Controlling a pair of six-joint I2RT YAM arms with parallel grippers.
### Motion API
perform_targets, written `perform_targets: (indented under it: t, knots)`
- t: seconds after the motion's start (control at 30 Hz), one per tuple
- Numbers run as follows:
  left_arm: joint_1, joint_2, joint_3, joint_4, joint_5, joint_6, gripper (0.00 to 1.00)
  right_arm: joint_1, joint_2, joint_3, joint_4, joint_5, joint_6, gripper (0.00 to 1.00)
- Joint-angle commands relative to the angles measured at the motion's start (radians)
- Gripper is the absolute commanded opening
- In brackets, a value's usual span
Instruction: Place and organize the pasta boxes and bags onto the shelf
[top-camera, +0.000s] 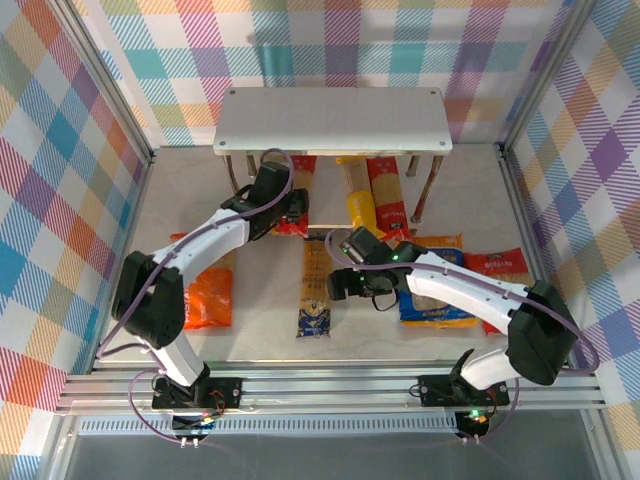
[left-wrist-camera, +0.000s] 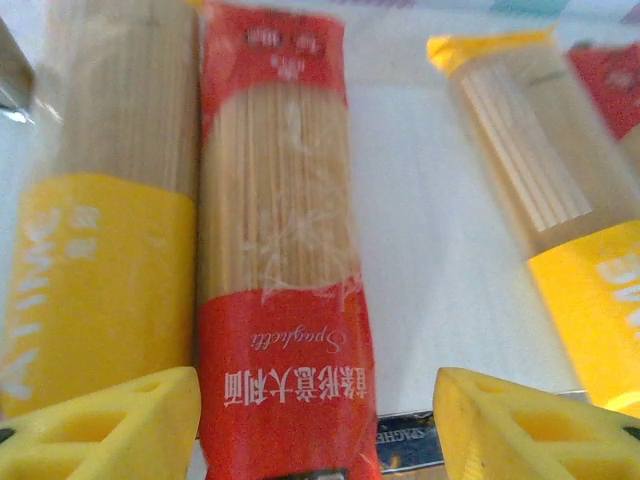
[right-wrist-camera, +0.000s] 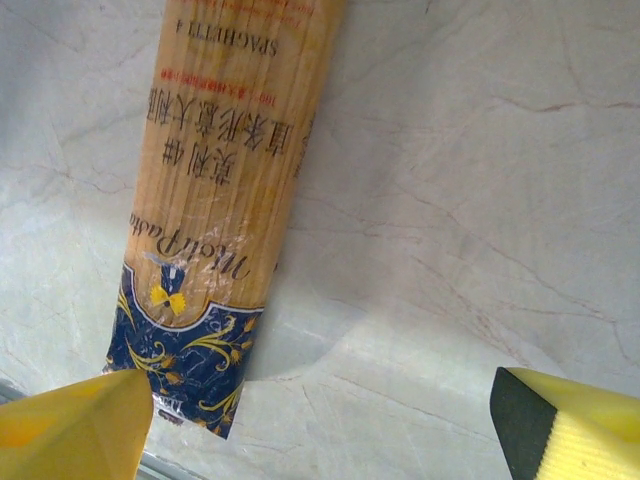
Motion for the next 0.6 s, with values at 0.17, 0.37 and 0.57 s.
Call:
perform_targets:
  t: [0.17, 0.37, 0.57]
  knots:
    - [-0.093, -0.311, -0.245, 0.002, -0.126, 0.019, 0.62, 0.109, 0.081, 0.002, 0.054, 0.024, 0.121, 0.89]
    - [-0.152, -0.513, -0.400, -0.081, -0.179, -0.044, 0.62, 0.160, 0.195, 0.064, 0.086, 0.010, 0.166, 0.91]
    - [-0.154, -0.626, -0.454, -0.137, -0.194, -0.064, 0.63, 0.182, 0.286, 0.101, 0.131, -0.016, 0.198, 0.95]
